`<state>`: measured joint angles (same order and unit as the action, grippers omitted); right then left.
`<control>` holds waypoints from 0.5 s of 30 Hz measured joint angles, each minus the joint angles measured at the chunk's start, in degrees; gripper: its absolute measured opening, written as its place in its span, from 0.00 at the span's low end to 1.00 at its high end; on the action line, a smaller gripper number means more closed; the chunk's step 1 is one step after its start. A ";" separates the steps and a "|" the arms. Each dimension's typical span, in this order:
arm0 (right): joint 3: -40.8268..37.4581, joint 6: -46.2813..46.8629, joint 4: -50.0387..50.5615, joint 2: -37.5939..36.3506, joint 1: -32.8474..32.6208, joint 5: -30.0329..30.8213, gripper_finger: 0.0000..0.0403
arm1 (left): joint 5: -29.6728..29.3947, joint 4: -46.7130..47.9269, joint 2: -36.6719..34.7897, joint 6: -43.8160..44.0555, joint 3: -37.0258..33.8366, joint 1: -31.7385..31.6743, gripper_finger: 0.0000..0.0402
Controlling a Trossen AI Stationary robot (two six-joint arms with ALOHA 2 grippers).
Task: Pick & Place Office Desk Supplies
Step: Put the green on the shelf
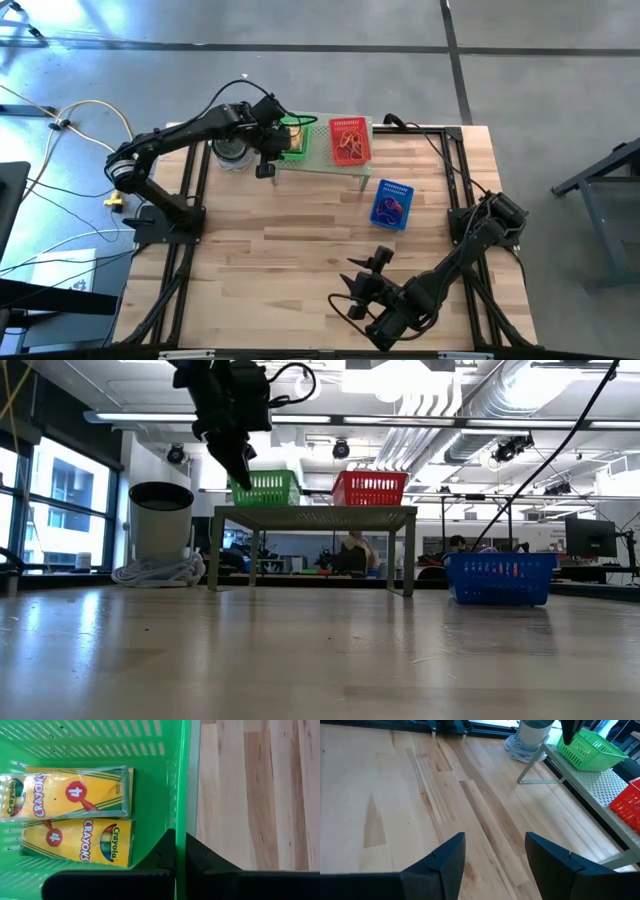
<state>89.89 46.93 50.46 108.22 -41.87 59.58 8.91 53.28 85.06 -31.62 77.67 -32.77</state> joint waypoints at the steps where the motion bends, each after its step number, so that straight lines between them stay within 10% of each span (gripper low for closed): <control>1: 0.00 0.00 0.00 0.00 0.00 -0.03 0.48 | -0.13 0.04 0.02 -0.06 0.00 0.02 0.00; 15: 0.00 0.03 0.28 0.00 -0.02 -1.74 0.48 | -3.47 0.07 -0.15 0.35 0.04 0.56 0.12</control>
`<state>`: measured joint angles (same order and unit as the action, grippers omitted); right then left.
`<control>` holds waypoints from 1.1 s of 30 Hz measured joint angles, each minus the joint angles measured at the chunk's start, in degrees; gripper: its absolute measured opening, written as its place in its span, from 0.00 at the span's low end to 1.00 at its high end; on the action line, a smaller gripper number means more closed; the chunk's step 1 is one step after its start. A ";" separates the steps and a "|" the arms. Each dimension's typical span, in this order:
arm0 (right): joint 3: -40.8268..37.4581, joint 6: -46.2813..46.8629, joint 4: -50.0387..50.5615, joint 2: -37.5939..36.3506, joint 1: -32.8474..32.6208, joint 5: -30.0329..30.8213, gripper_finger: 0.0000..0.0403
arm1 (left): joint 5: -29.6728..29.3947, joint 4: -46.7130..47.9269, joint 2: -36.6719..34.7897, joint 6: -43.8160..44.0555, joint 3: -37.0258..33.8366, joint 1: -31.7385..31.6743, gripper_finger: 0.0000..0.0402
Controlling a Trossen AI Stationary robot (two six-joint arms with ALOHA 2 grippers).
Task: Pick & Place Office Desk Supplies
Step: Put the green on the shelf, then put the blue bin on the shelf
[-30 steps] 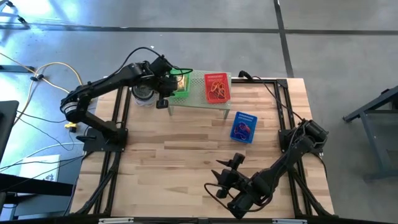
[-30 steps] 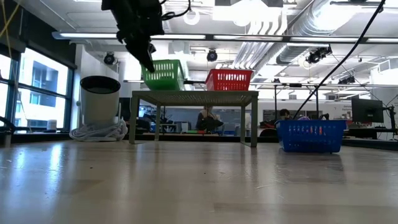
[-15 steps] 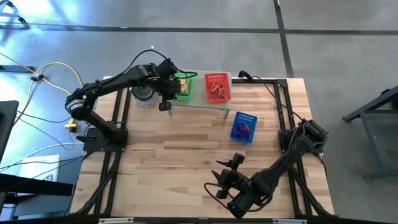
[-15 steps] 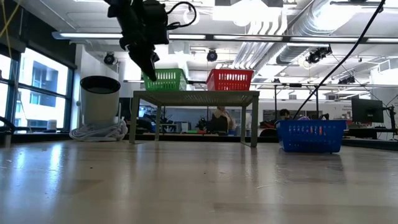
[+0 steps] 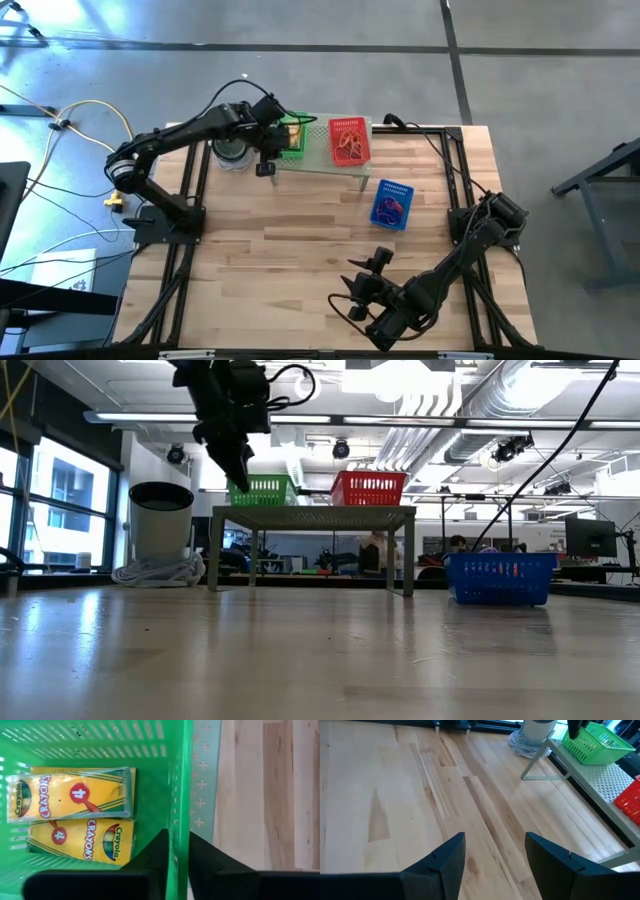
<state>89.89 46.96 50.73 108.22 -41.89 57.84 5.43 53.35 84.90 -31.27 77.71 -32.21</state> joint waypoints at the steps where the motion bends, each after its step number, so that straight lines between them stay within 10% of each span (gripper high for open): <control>1: 0.00 0.30 -0.02 0.00 0.00 0.02 0.48 | 0.00 0.06 0.00 0.00 0.00 0.16 0.14; 7: 0.00 1.24 0.26 0.00 0.00 -0.28 0.48 | -1.64 -0.26 0.00 -0.29 0.02 2.15 0.27; 16: 0.00 1.26 0.42 0.00 0.02 -1.29 0.48 | -20.50 -1.00 -1.93 5.10 1.20 7.30 0.31; 28: 0.00 3.68 3.49 -0.03 0.02 -1.14 0.48 | -20.44 -1.35 -9.34 11.09 1.38 18.11 0.32; 33: -0.02 16.59 16.55 -1.42 0.00 -3.24 0.48 | -11.77 4.22 -13.12 18.72 1.40 23.31 0.32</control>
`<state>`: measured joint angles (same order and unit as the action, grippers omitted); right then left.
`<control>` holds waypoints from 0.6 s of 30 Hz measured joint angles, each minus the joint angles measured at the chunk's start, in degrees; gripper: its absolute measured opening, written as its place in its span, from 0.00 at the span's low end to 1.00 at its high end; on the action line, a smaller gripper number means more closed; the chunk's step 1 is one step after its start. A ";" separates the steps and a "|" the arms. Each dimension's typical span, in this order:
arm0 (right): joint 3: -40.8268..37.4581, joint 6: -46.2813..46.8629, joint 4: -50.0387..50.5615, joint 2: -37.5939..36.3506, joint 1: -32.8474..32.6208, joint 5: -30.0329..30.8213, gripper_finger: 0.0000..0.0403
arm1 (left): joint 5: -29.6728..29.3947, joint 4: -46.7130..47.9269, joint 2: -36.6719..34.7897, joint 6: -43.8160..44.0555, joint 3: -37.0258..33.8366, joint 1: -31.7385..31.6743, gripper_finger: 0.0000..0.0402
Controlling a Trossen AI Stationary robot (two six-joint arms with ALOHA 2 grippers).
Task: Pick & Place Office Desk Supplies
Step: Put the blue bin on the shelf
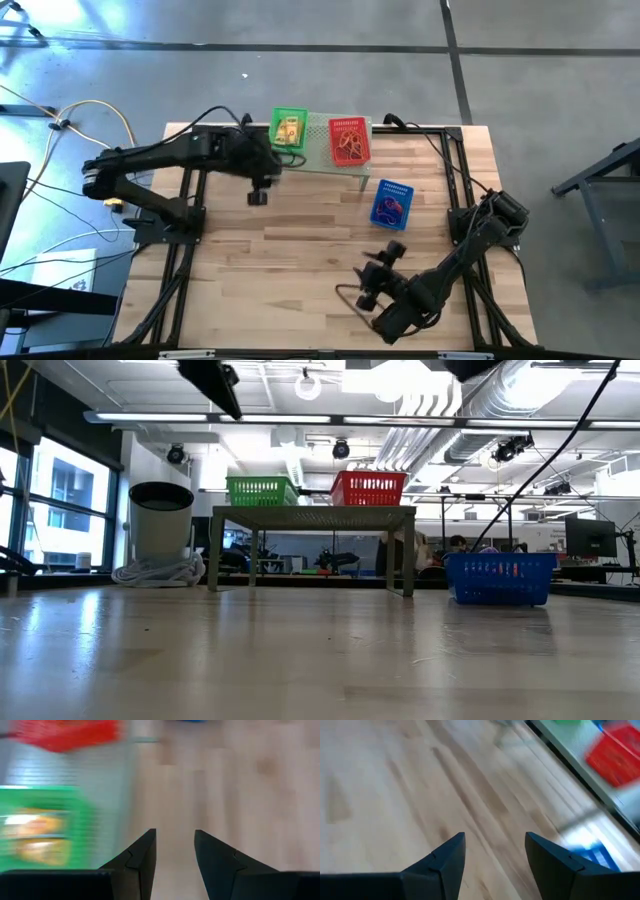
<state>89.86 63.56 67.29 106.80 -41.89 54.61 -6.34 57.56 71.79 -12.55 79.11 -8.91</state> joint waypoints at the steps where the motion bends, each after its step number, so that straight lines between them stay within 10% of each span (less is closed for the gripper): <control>1: 0.00 4.04 3.79 -0.36 0.00 -1.11 0.48 | 3.08 1.47 -0.55 0.95 0.00 0.71 0.32; 7: -0.30 22.92 22.76 -1.17 0.50 -13.74 0.48 | 17.73 8.17 -1.40 6.12 -1.10 3.62 0.32; 18: -7.65 9.23 20.37 -8.77 6.77 -34.15 0.48 | 19.87 -1.48 -1.33 11.47 -14.46 8.52 0.32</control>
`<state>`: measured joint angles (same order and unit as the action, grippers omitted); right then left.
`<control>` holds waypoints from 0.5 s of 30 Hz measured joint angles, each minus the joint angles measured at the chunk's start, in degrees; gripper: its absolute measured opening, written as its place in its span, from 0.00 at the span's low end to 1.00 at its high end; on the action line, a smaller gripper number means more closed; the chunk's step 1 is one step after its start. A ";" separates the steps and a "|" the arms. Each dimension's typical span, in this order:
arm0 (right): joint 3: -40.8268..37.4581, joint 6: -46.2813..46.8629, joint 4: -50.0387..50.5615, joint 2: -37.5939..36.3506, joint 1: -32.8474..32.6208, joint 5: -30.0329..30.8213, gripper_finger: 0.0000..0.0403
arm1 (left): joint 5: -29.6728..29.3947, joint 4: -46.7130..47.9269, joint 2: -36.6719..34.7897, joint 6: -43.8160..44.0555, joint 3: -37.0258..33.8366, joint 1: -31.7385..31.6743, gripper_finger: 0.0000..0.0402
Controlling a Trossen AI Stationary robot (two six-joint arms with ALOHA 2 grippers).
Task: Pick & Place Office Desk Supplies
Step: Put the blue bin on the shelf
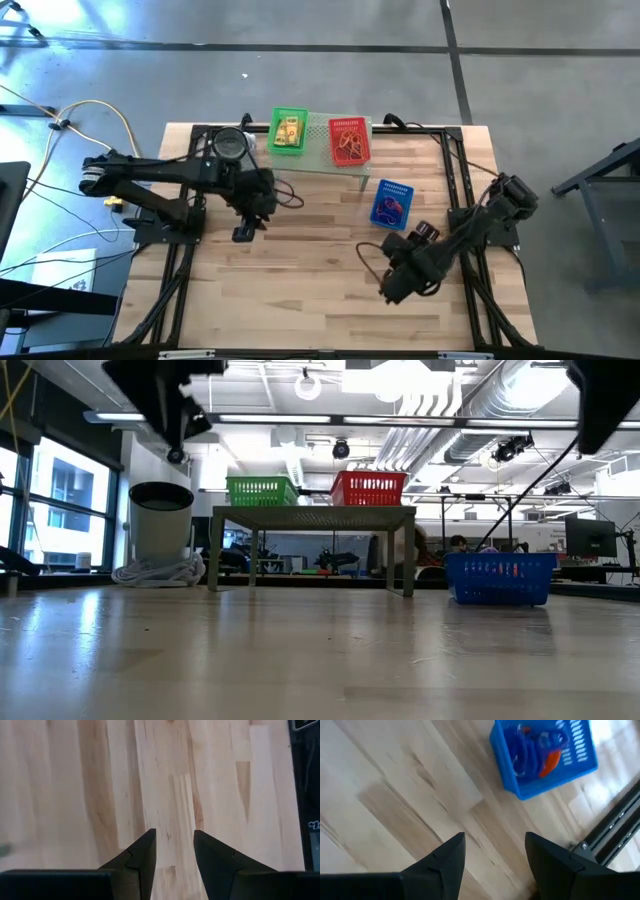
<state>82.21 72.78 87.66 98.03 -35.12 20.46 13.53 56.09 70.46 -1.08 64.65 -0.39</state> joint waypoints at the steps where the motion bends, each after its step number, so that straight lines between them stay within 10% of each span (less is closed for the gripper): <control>1: -1.75 -1.44 -1.22 -1.38 0.56 -1.30 0.48 | -0.03 -1.21 0.00 0.83 -1.38 0.38 0.32; 15: -36.48 -23.43 -45.99 -24.13 7.51 4.31 0.42 | -11.62 -19.06 0.00 20.40 -12.13 12.08 0.32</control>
<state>45.73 49.35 41.67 73.90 -27.60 24.77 1.91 37.03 70.46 19.32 52.53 11.69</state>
